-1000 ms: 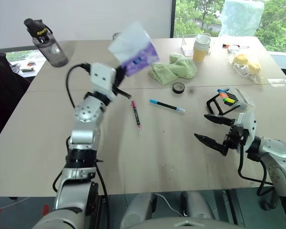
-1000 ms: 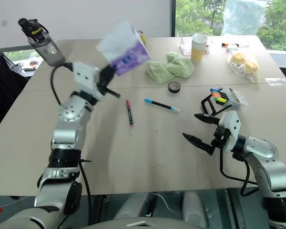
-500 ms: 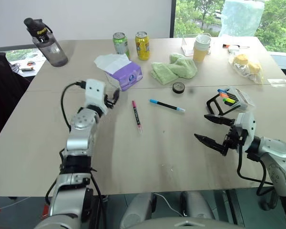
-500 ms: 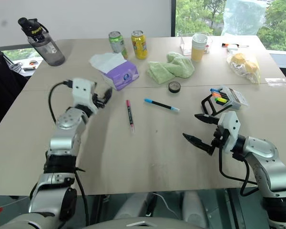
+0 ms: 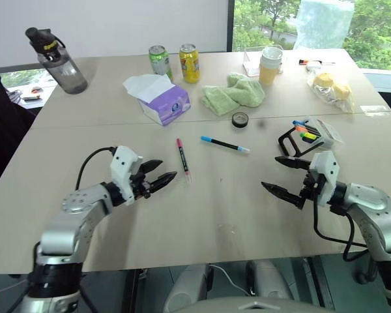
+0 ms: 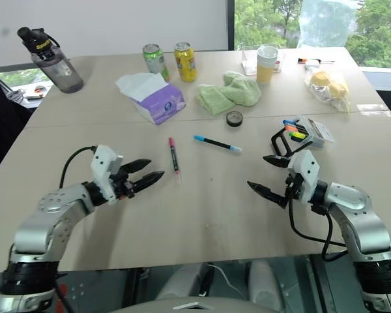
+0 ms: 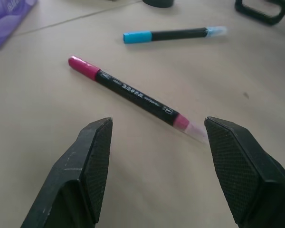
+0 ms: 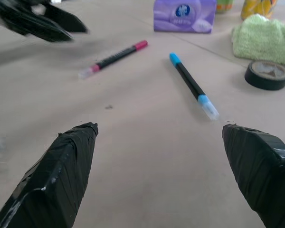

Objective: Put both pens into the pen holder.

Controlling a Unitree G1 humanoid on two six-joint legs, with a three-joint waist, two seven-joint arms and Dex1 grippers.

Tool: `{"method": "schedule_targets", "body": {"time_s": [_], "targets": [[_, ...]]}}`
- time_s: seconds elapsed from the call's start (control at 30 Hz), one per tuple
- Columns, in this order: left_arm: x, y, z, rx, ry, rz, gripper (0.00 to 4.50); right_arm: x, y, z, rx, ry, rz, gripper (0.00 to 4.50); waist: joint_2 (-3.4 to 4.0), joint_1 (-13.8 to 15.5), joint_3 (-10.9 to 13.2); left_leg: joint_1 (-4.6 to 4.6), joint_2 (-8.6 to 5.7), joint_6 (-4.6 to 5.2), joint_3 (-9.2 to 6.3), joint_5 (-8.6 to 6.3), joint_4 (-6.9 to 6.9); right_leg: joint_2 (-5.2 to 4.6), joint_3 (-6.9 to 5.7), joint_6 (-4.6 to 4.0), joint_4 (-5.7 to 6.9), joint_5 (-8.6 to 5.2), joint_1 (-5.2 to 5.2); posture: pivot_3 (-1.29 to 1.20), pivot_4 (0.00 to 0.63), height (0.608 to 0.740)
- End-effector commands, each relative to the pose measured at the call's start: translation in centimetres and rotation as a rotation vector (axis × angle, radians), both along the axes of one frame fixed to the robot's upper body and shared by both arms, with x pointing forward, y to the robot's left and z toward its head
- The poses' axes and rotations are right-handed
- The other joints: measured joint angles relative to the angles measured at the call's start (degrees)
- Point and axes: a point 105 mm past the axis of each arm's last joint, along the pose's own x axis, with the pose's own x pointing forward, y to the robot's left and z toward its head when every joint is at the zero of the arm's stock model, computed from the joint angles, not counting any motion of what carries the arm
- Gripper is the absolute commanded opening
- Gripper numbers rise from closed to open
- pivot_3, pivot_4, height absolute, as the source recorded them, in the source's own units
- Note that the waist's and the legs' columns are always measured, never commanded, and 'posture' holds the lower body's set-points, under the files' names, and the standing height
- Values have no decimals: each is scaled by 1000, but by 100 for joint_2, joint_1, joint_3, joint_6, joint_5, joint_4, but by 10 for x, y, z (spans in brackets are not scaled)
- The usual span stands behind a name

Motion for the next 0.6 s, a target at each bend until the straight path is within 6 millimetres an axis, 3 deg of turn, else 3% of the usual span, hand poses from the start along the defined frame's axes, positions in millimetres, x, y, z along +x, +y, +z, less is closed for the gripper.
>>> {"method": "schedule_targets", "body": {"time_s": [0.03, 0.23, 0.47, 0.6], "targets": [[-13, -1, 27, -3, -45, -78, 3161, 23, 17, 8, -24, -64, 2, 4500, 4, -11, 2, 1, 0, 0, 1, 0, 1, 0, 2, -1, 1, 1, 0, 0, 150, 740], [-20, 22, 38, 104, -86, -51, 3161, 66, 56, 10, -112, -44, 30, 4500, 5, -43, 4, -1, 1, -1, 7, 0, -7, 1, 6, -2, 0, 1, -9, 0, 150, 740], [-33, 28, 59, 142, -127, -46, 3161, 104, 99, 11, -277, 4, 69, 4500, 9, -163, 8, -9, 4, -2, 16, 2, -31, 3, 15, -5, -2, 1, -33, 0, 150, 740], [-43, 25, 55, 141, -115, -43, 3161, 118, 115, 12, -332, 42, 62, 4500, 9, -200, 8, -10, 4, -2, 19, 1, -42, 2, 19, -4, -10, 2, -35, 0, 150, 740]]}}
